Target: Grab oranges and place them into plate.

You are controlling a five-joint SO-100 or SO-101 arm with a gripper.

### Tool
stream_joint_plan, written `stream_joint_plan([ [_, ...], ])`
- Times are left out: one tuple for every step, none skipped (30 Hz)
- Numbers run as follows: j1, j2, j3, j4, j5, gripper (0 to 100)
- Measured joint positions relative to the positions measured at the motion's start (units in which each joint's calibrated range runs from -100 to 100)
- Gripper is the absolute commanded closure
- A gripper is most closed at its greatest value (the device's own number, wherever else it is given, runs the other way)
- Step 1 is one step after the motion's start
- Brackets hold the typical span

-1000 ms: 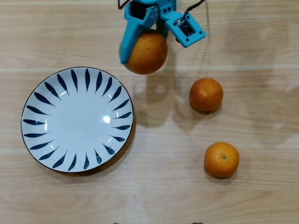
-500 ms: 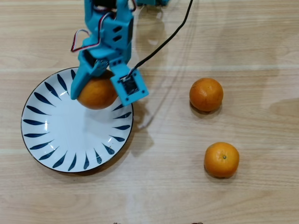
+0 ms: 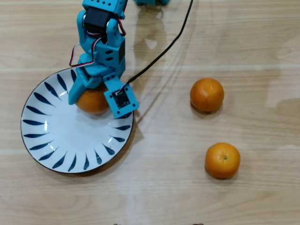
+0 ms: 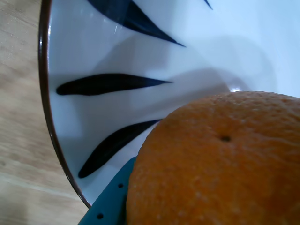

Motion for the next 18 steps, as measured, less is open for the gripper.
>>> stream_joint_plan([
  [0.00,0.00,0.00,0.00,-0.05,59],
  [0.00,0.00,0.00,0.26,-0.10,59],
  [0.00,0.00,0.00,1.03,-0.42,59],
  [0.00,0.00,0.00,1.98,-0.73,59],
  [0.00,-0.08,0.00,3.01,-0.83,60],
  [-0.08,-0.25,0.00,4.05,-1.04,62],
  [-0.25,-1.02,0.00,5.08,-1.04,64],
  [-0.59,-2.29,0.00,6.37,-1.25,68],
  [-1.10,-3.98,0.00,7.84,-1.25,71],
  [-1.77,-6.01,0.00,9.04,-1.30,74],
  [-2.70,-8.13,0.00,10.16,-1.30,77],
  [-3.63,-10.16,-0.09,10.94,-1.30,80],
  [-4.64,-12.19,-0.09,11.54,-1.30,83],
  [-5.32,-13.80,-0.09,11.80,-1.10,85],
  [-5.91,-14.98,-0.09,11.89,-1.04,87],
  [-6.33,-15.91,-0.09,11.89,-1.04,88],
  [-6.59,-16.50,-0.09,11.89,-1.04,89],
  [-6.75,-16.93,-0.09,11.89,-1.10,90],
])
